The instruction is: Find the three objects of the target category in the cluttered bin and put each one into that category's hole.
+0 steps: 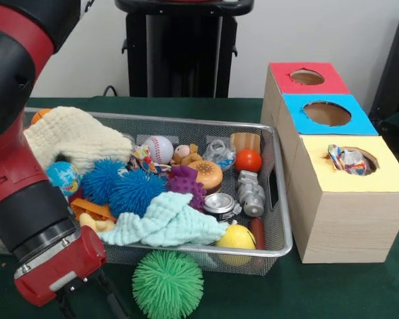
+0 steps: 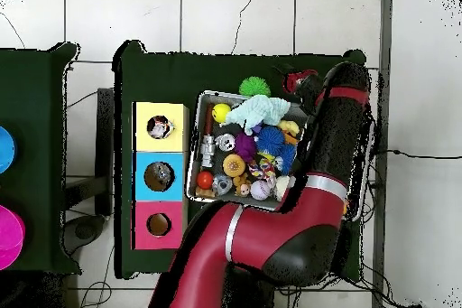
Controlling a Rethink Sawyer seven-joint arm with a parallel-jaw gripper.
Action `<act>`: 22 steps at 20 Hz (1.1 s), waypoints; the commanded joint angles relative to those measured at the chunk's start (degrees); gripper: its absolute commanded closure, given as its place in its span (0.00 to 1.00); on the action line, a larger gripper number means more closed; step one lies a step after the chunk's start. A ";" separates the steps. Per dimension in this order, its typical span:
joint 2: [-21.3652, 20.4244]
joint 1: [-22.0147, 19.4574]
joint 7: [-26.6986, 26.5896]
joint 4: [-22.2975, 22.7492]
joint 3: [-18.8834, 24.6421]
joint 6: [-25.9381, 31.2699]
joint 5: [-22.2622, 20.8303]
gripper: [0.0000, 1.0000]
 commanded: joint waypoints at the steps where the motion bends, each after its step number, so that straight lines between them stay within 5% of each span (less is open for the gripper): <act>1: -7.71 -0.60 -31.33 14.08 8.59 18.24 11.65 0.00; 13: -7.24 1.53 -27.72 13.58 2.33 18.66 11.13 0.00; 16: -5.81 5.50 -10.77 13.60 -7.36 17.29 4.66 0.00; 22: -4.77 11.32 10.88 17.61 -20.75 9.06 -2.45 0.00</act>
